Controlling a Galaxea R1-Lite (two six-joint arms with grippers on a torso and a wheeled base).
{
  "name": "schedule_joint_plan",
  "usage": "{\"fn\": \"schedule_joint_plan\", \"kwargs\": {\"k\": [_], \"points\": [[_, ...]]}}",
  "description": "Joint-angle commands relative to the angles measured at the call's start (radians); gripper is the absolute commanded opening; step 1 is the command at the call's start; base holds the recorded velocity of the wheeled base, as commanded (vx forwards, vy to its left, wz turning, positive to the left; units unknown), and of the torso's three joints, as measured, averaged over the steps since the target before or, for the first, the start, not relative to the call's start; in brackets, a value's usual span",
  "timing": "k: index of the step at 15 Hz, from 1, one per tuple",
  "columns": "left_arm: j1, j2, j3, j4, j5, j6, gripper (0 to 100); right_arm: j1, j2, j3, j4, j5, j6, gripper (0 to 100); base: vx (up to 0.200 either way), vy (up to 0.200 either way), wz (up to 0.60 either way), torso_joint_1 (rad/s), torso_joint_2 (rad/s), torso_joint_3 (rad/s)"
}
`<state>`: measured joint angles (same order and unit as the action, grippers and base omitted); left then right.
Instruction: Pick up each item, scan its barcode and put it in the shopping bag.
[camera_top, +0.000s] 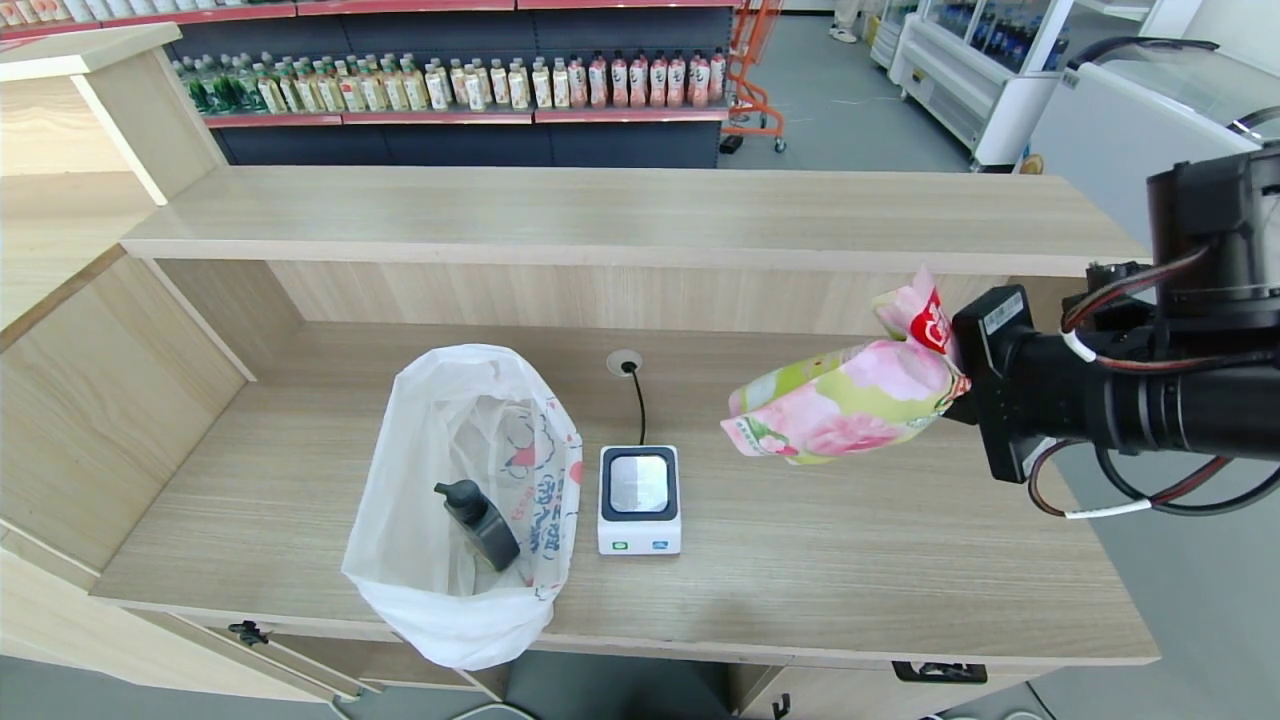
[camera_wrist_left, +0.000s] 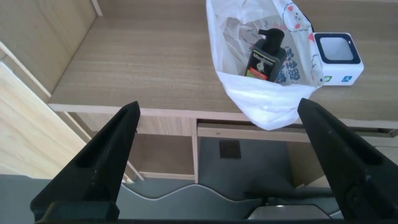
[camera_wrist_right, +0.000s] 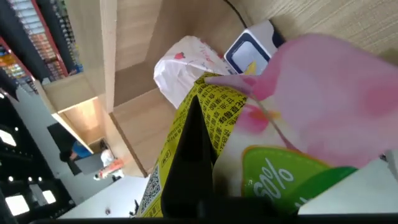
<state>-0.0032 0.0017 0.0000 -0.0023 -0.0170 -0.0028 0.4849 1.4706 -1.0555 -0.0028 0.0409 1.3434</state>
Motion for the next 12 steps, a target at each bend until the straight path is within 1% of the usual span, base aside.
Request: {"fn": "schedule_joint_plan", "kwargs": {"k": [1,2,4,12], "points": [[0.000,0.000,0.000,-0.001,0.000,-0.002,100,-0.014,0.028,-0.021,0.024,0.001,0.023,0,0.000,0.000,0.00,0.000,0.00,0.000],[0.000,0.000,0.000,-0.001,0.000,0.000,100,-0.014,0.020,-0.024,0.044,0.002,0.062,0,0.000,0.000,0.00,0.000,0.00,0.000],[0.000,0.000,0.000,-0.001,0.000,0.000,100,-0.012,0.022,-0.006,0.044,0.002,0.065,0,0.000,0.000,0.00,0.000,0.00,0.000],[0.000,0.000,0.000,-0.001,0.000,0.003,100,-0.006,0.073,-0.008,0.037,0.019,0.068,0,0.000,0.000,0.00,0.000,0.00,0.000]]}}
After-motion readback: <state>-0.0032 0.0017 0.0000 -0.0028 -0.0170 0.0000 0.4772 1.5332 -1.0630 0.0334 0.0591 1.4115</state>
